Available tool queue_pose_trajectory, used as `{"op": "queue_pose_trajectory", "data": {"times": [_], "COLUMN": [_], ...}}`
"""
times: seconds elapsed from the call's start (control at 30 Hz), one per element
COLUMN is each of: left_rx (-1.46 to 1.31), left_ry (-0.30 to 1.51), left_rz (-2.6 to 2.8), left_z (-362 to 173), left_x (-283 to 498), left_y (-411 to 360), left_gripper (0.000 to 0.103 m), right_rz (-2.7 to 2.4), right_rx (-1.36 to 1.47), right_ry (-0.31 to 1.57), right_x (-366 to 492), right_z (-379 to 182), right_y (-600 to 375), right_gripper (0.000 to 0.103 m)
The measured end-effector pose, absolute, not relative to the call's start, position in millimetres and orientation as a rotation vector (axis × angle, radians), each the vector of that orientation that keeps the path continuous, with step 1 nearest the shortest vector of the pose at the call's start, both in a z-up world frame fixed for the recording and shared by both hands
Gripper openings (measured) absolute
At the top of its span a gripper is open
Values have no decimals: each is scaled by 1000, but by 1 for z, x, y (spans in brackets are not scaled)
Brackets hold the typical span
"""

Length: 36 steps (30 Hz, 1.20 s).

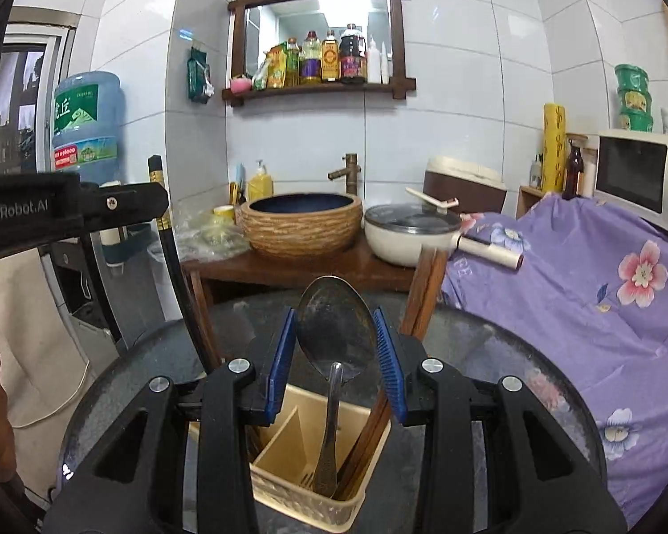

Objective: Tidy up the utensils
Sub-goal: 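Lower black chopstick into holder with left tool while right tool drops spoon in, then move left tool to wooden chopstick while right tool reaches clear plastic spoon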

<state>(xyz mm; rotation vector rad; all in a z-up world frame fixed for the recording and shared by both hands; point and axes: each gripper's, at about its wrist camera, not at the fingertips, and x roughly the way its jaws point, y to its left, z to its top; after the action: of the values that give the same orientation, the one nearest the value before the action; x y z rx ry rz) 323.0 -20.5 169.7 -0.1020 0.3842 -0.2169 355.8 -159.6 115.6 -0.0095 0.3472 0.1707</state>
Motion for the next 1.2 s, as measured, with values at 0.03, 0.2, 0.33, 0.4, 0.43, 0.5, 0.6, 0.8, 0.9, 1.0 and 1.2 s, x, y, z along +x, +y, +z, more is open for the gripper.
{"op": "queue_pose_trajectory", "data": {"times": [0.03, 0.2, 0.33, 0.4, 0.43, 0.5, 0.6, 0.8, 0.9, 1.0, 1.2], "left_rx": [-85, -65, -59, -56, -46, -27, -24, -29, -26, -42, -30], "left_ry": [393, 443, 472, 487, 479, 469, 471, 473, 457, 429, 536], "left_rz": [-216, -231, -232, -234, -225, -210, -223, -232, -237, -228, -215], "left_z": [162, 132, 116, 110, 108, 107, 107, 108, 110, 107, 68], "left_x": [323, 322, 322, 322, 321, 318, 316, 312, 302, 283, 263], "left_y": [-23, -29, -31, -31, -31, -31, -30, -27, -23, -15, -1], "left_gripper": [6, 6, 6, 6, 6, 6, 6, 10, 41, 57, 59], "right_rz": [170, 174, 172, 180, 181, 180, 183, 181, 181, 198, 218], "right_rx": [-13, -13, -25, -18, -18, -25, -29, -18, -3, 9, 21], "right_ry": [355, 392, 414, 437, 446, 460, 463, 441, 431, 441, 517], "right_x": [356, 351, 349, 348, 348, 347, 345, 336, 325, 309, 279], "right_z": [111, 91, 77, 70, 68, 61, 56, 58, 62, 63, 42], "right_y": [-160, -162, -163, -165, -165, -165, -164, -168, -172, -176, -182], "right_gripper": [37, 37, 37, 37, 37, 37, 37, 56, 56, 56, 60]}}
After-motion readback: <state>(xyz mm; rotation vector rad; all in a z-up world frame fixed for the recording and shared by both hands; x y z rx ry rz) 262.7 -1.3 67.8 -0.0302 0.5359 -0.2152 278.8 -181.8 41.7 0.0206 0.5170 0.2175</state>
